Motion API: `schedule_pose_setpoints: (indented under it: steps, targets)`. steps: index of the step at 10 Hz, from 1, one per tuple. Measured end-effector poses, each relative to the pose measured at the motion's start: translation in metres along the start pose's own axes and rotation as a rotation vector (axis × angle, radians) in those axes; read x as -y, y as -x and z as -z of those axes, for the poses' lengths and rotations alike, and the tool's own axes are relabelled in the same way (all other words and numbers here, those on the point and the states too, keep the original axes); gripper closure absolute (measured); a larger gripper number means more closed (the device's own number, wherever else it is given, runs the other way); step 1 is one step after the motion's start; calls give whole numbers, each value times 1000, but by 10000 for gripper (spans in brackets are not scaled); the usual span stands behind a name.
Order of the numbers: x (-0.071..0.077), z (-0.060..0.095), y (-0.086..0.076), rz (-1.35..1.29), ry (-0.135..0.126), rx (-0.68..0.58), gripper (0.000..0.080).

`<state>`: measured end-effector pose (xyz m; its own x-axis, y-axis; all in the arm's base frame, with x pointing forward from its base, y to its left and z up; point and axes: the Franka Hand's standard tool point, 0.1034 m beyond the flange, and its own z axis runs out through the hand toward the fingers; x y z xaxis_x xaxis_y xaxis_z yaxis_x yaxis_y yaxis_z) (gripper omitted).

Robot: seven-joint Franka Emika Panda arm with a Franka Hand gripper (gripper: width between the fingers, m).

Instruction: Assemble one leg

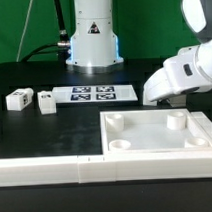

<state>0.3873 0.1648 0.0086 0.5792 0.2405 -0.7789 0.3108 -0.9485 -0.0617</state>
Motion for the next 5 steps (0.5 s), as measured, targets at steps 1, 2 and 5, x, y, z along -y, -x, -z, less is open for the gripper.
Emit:
schedule_pose_setpoints:
  steps: [1,2,5]
  targets:
    - [-1,-1,0,-1,-1,2,150]
    - [-3,-3,1,-4,-1,5,237]
    - [-4,-4,0,-6,-2,1,509]
